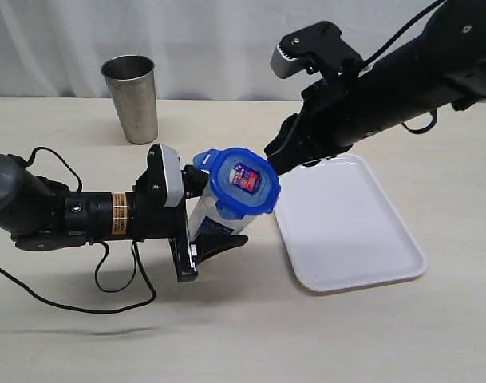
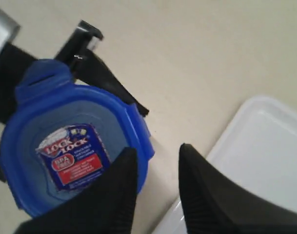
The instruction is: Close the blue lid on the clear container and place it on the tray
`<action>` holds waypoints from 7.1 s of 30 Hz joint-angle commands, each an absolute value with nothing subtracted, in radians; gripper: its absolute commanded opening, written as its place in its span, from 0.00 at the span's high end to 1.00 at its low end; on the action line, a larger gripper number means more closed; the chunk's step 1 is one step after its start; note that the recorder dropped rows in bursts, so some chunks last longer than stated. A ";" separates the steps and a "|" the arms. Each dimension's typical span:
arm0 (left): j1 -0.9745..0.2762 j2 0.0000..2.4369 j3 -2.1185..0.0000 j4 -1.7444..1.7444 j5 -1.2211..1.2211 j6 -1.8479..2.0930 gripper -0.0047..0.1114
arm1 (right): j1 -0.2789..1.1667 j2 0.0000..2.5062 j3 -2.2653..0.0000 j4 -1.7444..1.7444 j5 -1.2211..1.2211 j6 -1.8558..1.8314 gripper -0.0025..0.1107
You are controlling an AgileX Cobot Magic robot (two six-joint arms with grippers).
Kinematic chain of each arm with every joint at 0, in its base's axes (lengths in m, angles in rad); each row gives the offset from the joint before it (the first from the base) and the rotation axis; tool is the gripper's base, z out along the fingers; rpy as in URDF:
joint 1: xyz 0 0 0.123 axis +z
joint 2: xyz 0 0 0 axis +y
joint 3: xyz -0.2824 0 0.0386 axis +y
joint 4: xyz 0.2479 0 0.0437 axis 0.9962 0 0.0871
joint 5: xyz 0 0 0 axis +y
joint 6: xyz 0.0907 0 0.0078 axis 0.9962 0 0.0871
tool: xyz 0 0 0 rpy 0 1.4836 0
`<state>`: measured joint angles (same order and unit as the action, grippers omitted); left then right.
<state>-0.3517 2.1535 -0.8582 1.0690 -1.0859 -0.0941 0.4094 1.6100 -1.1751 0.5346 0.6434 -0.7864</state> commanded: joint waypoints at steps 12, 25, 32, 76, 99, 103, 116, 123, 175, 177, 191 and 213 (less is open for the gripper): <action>-0.359 2.138 -0.864 1.179 -1.134 -0.045 0.96 | 0.767 1.525 -1.207 -0.007 0.624 -1.125 0.57; -0.359 2.138 -0.864 1.245 -1.118 -0.027 0.96 | 0.794 1.726 -1.552 -0.014 1.099 -1.212 0.59; -0.359 2.138 -0.864 1.262 -1.118 -0.027 0.96 | 0.794 1.798 -1.550 -0.048 1.110 -1.226 0.59; -0.359 2.138 -0.864 1.260 -1.221 -0.027 0.96 | 0.852 1.861 -1.462 -0.076 1.138 -1.235 0.69; -0.359 2.138 -0.864 1.260 -1.221 -0.027 0.96 | 0.864 1.871 -1.460 -0.094 1.141 -1.249 0.77; -0.359 2.138 -0.864 1.260 -1.221 -0.027 0.96 | 0.864 1.873 -1.460 -0.129 1.155 -1.249 0.85; -0.359 2.138 -0.864 1.260 -1.221 -0.027 0.96 | 0.864 1.852 -1.460 -0.199 1.100 -1.246 0.79; -0.359 2.138 -0.864 1.262 -1.221 -0.027 0.96 | 0.862 1.815 -1.462 -0.196 1.024 -1.207 0.74; -0.359 2.138 -0.864 1.266 -1.221 -0.030 0.96 | 0.840 1.859 -1.392 -0.120 0.970 -1.321 0.79; -0.359 2.138 -0.864 1.266 -1.221 -0.030 0.96 | 0.840 1.866 -1.392 -0.120 0.972 -1.321 0.79; -0.359 2.138 -0.864 1.266 -1.221 -0.030 0.96 | 0.863 1.877 -1.392 -0.143 0.943 -1.324 0.92; -0.359 2.138 -0.864 1.268 -1.221 -0.030 0.96 | 0.863 1.877 -1.400 -0.124 0.990 -1.348 0.94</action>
